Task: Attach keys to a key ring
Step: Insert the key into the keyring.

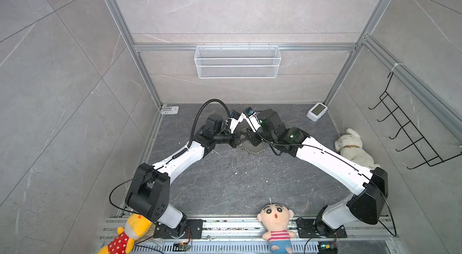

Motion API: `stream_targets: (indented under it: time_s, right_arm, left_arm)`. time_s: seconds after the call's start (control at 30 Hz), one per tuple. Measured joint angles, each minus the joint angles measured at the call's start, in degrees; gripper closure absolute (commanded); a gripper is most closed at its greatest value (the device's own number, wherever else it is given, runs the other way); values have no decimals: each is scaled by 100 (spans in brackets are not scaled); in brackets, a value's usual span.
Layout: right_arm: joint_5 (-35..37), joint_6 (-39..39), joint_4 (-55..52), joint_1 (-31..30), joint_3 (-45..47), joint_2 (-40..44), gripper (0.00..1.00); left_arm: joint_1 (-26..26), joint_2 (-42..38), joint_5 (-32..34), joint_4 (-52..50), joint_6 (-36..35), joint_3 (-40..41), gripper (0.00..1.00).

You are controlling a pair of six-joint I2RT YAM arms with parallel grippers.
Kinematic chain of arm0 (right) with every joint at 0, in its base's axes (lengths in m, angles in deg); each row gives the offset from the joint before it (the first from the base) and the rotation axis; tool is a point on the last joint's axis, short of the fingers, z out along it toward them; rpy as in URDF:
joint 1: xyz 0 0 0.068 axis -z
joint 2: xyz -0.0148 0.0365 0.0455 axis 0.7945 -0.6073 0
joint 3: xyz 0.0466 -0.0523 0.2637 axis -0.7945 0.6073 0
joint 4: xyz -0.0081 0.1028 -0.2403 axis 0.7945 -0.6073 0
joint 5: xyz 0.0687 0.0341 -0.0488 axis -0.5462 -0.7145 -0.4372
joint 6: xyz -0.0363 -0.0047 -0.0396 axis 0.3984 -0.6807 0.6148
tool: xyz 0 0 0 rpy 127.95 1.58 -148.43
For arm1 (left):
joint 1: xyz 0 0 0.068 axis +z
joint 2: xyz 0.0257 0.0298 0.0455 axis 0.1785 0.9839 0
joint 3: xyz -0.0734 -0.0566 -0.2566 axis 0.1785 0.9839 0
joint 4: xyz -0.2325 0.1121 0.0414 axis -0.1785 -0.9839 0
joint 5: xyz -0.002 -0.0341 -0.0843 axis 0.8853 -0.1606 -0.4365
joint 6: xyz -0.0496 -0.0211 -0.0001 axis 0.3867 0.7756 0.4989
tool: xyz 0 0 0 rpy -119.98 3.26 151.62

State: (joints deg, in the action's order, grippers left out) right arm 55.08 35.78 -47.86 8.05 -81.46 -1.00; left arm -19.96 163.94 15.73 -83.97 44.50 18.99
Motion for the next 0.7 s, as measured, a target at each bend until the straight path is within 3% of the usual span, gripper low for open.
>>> stream_targets:
  time_s: [0.43, 0.5, 0.63, 0.7]
  right_arm:
    - [-48, -28, 2, 39, 2, 9, 100]
    - [-302, -98, 48, 168, 44, 48, 100]
    - [-1309, -367, 136, 866, 334, 249, 100]
    - [-1821, -494, 155, 1263, 389, 273, 100]
  left_arm:
    - [-2, 0, -26, -37, -9, 0, 97]
    - [-2, -7, -13, -39, -59, 0, 75]
    - [-2, -254, 175, 15, -227, 72, 0]
    - [4, -542, 439, 37, -343, 188, 0]
